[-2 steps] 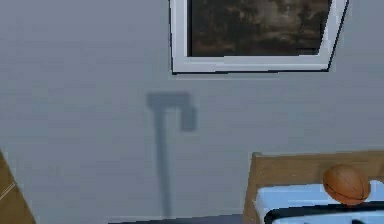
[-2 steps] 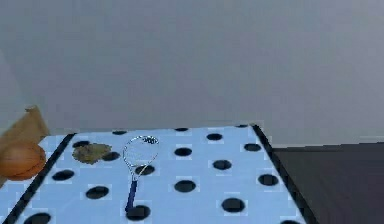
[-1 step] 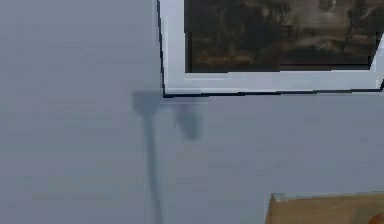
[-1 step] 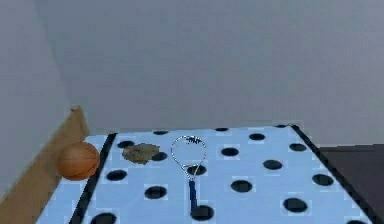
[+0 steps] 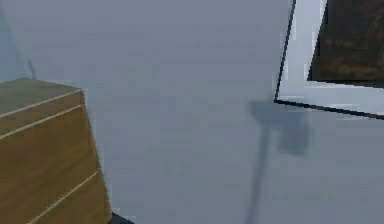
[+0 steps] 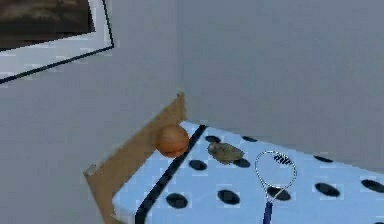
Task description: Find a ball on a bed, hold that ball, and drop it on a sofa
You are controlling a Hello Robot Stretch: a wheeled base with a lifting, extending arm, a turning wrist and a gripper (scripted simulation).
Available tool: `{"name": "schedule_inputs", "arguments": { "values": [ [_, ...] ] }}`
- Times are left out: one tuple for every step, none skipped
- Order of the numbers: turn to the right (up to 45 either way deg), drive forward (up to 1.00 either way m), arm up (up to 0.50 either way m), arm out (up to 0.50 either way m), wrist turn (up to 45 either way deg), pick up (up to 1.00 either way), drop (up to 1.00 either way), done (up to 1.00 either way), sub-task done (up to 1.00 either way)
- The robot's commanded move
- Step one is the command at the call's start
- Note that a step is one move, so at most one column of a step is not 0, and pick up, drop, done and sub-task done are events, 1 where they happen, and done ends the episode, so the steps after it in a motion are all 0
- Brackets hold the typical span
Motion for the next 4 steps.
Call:
{"name": "schedule_inputs", "arguments": {
  "values": [
    [45.0, 0.0, 0.0, 0.0, 0.0, 0.0, 0.0, 0.0, 0.0],
    [45.0, 0.0, 0.0, 0.0, 0.0, 0.0, 0.0, 0.0, 0.0],
    [12.0, 0.0, 0.0, 0.0, 0.0, 0.0, 0.0, 0.0, 0.0],
    [0.0, 0.2, 0.0, 0.0, 0.0, 0.0, 0.0, 0.0, 0.0]
  ]
}}
